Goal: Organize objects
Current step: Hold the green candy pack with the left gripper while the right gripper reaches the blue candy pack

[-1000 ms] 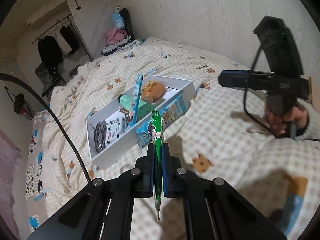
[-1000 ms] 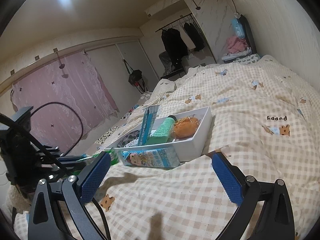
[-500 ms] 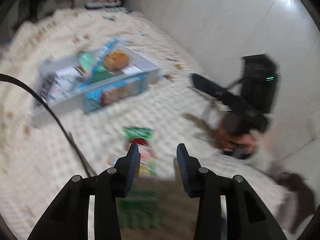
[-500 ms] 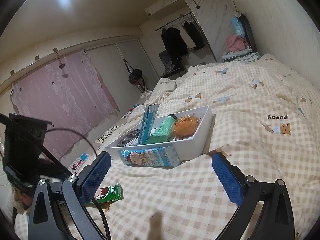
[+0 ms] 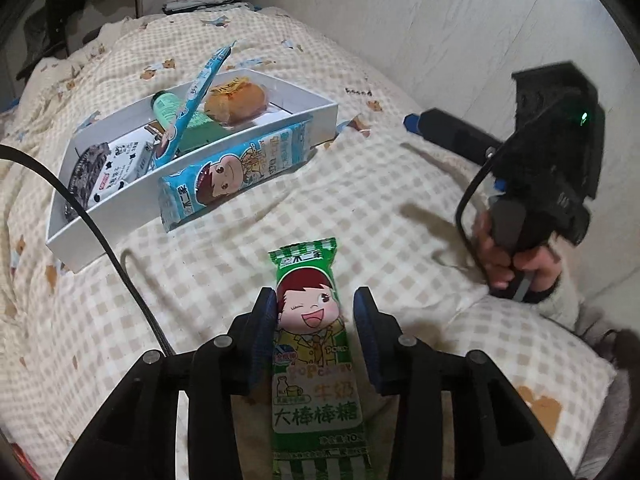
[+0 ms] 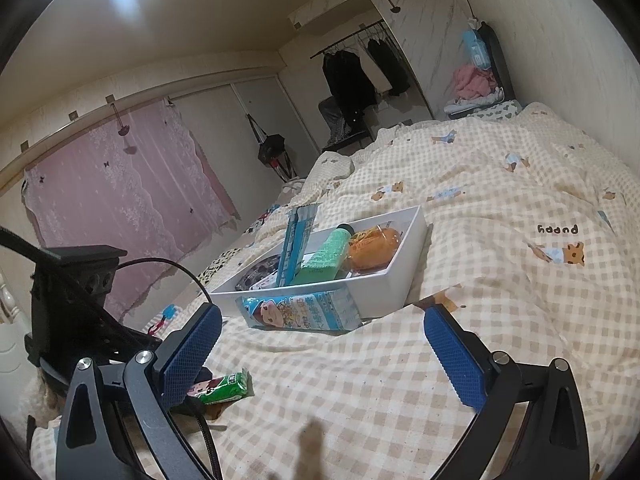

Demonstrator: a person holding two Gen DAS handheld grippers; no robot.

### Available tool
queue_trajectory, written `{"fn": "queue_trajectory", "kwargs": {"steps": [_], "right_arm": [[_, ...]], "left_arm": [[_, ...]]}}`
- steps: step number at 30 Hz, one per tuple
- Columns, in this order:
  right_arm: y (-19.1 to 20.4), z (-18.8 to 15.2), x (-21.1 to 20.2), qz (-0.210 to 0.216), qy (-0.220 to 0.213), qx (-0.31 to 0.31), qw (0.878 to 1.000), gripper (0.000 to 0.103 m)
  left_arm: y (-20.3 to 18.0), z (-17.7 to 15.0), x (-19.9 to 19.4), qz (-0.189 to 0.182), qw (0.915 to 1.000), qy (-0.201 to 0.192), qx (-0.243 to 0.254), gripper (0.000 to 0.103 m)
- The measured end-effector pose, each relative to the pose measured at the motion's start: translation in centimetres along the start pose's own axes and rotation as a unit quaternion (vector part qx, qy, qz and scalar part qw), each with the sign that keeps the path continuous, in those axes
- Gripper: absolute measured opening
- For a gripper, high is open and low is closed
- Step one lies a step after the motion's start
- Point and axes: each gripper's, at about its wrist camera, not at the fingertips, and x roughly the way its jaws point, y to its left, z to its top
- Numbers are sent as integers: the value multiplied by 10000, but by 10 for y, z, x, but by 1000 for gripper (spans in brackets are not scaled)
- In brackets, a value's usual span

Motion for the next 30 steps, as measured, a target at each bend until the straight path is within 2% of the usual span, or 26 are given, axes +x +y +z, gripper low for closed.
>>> {"fn": "queue_trajectory", "kwargs": {"steps": [1,2,4,7,12,18,20,23,26,28,30], "right_arm": [[0,0,0,-3,-2,-3,10000,102],[0,0,0,0,1,-4,10000,102],[0,0,0,1,3,-1,10000,102],[1,-1,1,6,15,-2,10000,102],[1,0,2,21,48,5,10000,102],[1,-1,3,26,62,23,10000,102],[1,-1,3,31,74,29,10000,102],[0,0,4,41,92,39,9999,102],[-1,0,4,36,104,54,9999,102],[-1,0,4,43,113,69,9999,102],[-1,0,5,48,133,80,9999,102]], "left_arm": [[-1,1,3,34,10000,30,12,44],[-1,1,4,63,10000,19,21,38],[-2,2,2,82,9999,-140,52,34],[-11,-3,-32,-158,9924,-1158,396,33],[-17,-6,-52,550,9791,-1825,712,33],[9,-4,-38,1540,9688,-1912,348,33],[22,-6,-35,1722,9669,-1875,183,34],[40,-11,-29,1546,9715,-1788,-163,34],[44,-14,-25,1257,9760,-1761,-238,35],[42,-13,-19,1363,9763,-1665,-245,37],[39,-13,-13,1312,9791,-1542,-205,38]]}}
